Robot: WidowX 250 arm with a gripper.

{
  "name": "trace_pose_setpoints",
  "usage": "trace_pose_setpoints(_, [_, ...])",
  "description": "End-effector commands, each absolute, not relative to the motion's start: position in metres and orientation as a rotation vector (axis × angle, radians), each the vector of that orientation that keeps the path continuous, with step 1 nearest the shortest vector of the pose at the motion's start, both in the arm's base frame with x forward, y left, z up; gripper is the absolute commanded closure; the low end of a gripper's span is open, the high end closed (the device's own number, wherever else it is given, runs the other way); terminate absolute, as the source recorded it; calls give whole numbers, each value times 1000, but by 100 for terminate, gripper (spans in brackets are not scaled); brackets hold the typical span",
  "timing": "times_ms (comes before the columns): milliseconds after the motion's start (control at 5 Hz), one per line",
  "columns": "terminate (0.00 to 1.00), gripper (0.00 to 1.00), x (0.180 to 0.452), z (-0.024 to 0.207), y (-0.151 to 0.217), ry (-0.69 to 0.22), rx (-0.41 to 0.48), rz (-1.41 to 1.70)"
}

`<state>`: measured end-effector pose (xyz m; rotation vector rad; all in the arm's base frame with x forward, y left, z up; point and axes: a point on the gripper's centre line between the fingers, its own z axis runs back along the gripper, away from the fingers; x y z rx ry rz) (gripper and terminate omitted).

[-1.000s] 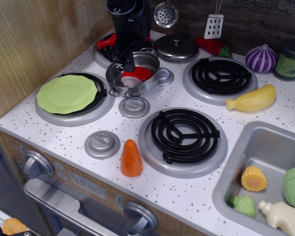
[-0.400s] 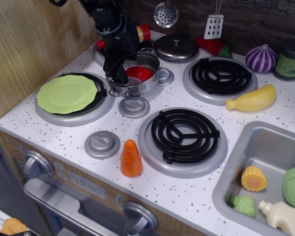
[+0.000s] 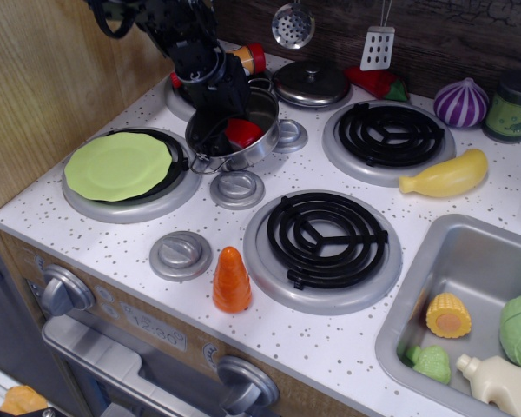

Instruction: Take sushi out of pan

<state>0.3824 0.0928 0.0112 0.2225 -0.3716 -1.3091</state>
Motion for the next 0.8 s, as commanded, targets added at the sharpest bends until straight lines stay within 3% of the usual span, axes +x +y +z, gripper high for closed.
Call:
trace_pose_setpoints(0, [0,100,387,27,97,-380,293,-1291])
trace_pose_setpoints(400, [0,100,367,77,111,-275,399,-1286])
trace_pose_setpoints(600, [0,100,346,82,134,-227,447,-1281])
